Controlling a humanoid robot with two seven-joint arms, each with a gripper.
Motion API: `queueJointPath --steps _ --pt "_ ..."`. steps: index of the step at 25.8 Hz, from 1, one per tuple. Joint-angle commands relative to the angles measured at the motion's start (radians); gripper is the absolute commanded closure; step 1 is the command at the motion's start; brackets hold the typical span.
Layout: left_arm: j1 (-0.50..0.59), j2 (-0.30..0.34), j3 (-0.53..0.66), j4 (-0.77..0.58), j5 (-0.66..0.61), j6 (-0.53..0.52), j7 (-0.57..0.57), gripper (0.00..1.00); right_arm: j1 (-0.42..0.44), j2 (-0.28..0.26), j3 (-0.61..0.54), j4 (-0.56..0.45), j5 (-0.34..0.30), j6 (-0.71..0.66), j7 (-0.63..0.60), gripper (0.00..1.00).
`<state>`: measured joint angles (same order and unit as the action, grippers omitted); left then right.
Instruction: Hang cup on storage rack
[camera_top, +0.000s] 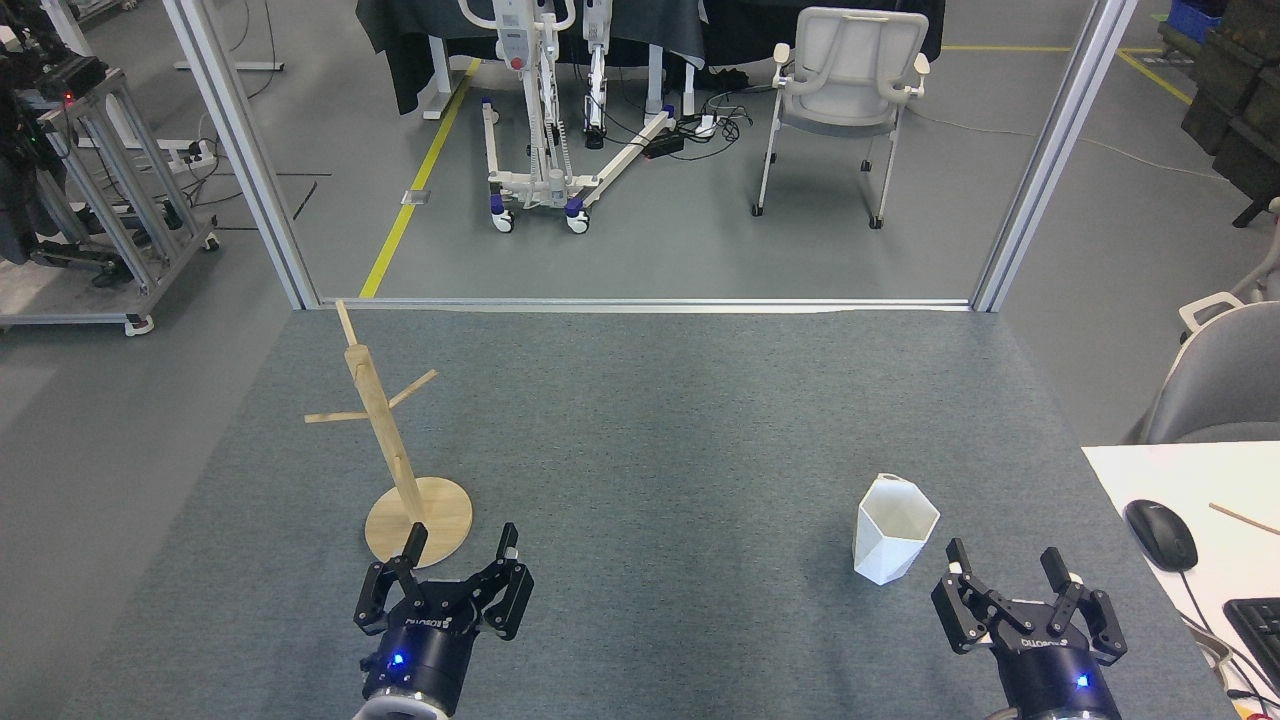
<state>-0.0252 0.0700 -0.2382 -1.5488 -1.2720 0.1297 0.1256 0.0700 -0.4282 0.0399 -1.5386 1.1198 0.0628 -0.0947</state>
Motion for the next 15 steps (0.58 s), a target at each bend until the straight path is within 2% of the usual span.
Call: queueJointPath --steps 1,12,15 --pt "-0.001 -0.007 0.002 -0.014 0.008 0.008 -0.004 0.01 0.001 -0.001 0.002 0.000 0.000 -0.001 0.000 0.01" --pt "-0.002 -0.006 -0.003 -0.013 0.008 0.007 -0.003 0.01 -0.019 -0.012 0.002 0.000 -0.012 -0.008 0.004 0.01" --pt "-0.001 -0.006 -0.003 -0.010 0.008 0.010 -0.004 0.01 -0.024 -0.012 0.000 0.032 -0.014 -0.004 0.004 0.01"
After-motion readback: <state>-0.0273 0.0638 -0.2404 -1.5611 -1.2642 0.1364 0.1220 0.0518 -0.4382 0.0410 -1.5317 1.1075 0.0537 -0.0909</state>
